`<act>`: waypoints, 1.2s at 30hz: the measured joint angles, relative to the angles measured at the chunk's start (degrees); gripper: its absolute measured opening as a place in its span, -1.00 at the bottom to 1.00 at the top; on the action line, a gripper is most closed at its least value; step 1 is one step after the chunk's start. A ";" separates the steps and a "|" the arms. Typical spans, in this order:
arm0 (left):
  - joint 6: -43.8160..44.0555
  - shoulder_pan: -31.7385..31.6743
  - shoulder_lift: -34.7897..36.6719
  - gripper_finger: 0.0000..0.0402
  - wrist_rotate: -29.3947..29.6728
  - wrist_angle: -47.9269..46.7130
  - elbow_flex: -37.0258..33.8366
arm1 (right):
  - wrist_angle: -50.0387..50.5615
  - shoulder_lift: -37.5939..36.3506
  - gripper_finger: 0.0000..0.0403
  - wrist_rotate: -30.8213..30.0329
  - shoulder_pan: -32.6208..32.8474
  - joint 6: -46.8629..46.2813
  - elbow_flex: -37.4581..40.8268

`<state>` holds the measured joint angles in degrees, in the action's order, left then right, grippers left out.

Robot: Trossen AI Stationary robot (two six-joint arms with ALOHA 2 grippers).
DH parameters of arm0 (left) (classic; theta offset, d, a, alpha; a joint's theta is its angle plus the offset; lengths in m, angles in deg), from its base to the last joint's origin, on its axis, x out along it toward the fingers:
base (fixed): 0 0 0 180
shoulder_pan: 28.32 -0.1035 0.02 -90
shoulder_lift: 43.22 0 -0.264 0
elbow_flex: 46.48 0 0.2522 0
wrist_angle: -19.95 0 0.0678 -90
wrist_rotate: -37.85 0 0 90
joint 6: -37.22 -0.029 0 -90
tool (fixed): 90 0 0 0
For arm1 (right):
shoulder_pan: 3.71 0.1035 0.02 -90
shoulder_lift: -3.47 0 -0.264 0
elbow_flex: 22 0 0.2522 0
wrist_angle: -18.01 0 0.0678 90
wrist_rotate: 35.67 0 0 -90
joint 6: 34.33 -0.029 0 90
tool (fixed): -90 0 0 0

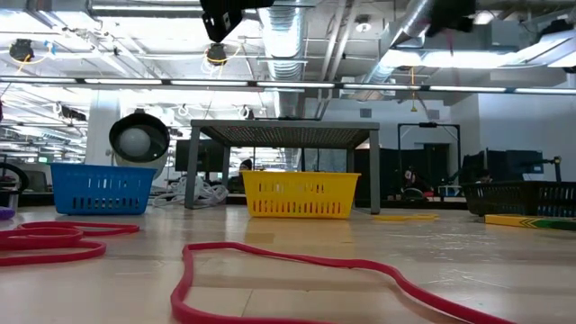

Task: Pick & Place Office Desk Supplies
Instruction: Put the red rubber band into the black bin

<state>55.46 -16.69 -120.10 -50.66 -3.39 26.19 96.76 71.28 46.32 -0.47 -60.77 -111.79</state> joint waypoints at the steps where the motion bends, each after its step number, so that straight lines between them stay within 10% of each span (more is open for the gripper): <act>1: 0.00 0.00 0.22 -0.49 -0.02 -0.78 0.00 | 2.46 -1.02 -1.00 -0.21 -0.44 -1.36 0.00; 13: 0.00 0.07 4.32 -0.49 0.24 -4.34 -0.14 | 24.71 -3.40 -1.00 2.14 -12.99 -8.21 1.04; 36: -0.22 1.73 6.01 -0.49 1.77 -7.95 -0.20 | 24.59 -1.53 -1.00 10.85 -34.44 2.95 20.59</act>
<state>55.24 -14.96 -114.09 -48.88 -11.33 25.99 121.35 69.76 57.17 -34.92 -57.82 -91.20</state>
